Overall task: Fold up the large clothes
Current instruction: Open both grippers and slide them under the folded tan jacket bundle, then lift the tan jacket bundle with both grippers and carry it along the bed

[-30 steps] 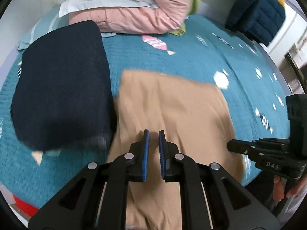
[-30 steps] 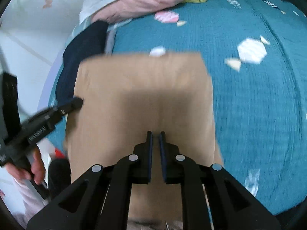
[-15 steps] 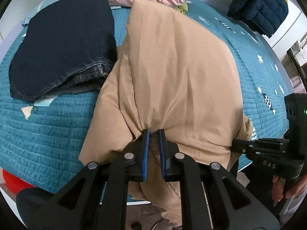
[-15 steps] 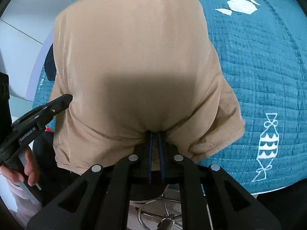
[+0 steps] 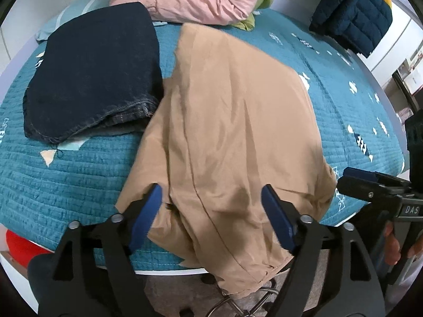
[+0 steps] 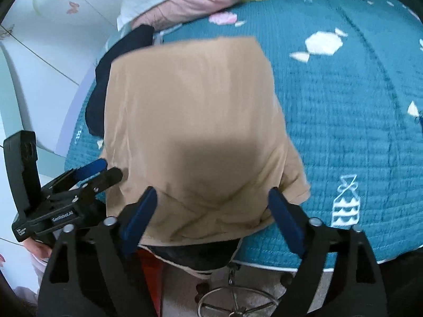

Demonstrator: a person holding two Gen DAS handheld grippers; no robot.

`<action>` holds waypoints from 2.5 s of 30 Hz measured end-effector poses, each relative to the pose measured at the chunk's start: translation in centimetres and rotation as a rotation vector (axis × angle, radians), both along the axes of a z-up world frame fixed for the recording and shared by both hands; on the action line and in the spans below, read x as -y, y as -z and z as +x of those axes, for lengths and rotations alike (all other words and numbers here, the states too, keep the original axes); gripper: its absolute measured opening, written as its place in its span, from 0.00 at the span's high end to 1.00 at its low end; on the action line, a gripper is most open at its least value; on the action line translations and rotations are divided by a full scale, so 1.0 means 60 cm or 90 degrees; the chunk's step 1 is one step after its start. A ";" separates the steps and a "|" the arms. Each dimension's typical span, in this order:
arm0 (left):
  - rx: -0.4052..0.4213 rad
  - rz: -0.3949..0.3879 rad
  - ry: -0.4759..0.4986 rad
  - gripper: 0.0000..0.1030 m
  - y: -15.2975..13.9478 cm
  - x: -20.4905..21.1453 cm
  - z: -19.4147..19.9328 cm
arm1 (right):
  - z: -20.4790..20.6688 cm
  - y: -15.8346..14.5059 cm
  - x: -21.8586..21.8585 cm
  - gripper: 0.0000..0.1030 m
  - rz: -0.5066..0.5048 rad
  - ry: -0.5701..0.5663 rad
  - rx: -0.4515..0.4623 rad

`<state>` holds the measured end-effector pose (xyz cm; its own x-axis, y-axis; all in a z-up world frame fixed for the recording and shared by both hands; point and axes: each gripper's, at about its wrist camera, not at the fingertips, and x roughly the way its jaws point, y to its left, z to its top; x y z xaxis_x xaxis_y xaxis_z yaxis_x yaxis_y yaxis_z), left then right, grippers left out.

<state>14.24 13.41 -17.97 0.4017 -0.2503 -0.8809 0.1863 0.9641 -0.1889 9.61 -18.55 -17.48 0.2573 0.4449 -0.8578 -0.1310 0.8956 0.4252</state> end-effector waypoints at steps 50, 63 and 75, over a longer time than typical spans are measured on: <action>-0.212 -0.462 0.082 0.18 0.167 -0.035 0.148 | 0.157 0.183 0.024 0.06 0.377 -0.007 -0.090; -0.086 -0.397 0.080 0.41 0.080 0.018 0.098 | 0.097 0.080 0.036 0.45 0.340 0.022 0.042; 0.001 -0.406 0.090 0.43 0.017 0.039 0.067 | 0.086 -0.035 0.026 0.45 0.317 0.010 0.126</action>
<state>18.25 11.06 -18.99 0.3272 -0.7744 -0.5415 0.3034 0.6288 -0.7159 14.77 -20.13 -15.39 0.4030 0.7802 -0.4784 -0.2398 0.5945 0.7675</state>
